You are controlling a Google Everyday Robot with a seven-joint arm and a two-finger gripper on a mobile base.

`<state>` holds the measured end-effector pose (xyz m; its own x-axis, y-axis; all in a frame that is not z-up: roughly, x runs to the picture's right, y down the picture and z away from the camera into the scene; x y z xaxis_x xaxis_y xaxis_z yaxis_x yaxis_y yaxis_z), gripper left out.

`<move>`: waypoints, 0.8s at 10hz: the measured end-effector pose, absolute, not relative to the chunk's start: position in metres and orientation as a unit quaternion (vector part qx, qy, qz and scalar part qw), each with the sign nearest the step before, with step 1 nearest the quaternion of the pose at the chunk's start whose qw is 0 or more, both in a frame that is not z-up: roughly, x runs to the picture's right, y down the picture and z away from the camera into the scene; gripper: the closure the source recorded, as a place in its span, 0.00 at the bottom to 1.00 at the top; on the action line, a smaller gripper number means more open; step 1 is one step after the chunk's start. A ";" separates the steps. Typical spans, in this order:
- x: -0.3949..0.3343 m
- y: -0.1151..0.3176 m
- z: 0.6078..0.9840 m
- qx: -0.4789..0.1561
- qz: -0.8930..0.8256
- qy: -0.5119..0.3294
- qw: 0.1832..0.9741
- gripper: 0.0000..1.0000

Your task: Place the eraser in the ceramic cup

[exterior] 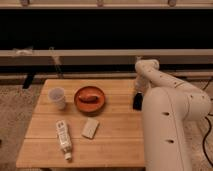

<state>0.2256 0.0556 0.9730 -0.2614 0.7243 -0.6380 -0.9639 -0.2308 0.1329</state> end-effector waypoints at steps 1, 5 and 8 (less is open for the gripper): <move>0.225 0.056 0.973 -0.230 0.750 0.260 0.563 1.00; 0.163 0.035 0.940 -0.251 0.697 0.215 0.636 1.00; 0.079 0.007 0.905 -0.271 0.638 0.164 0.702 1.00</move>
<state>0.0787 0.0071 0.9046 0.1334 0.8072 -0.5751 -0.9843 0.0404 -0.1716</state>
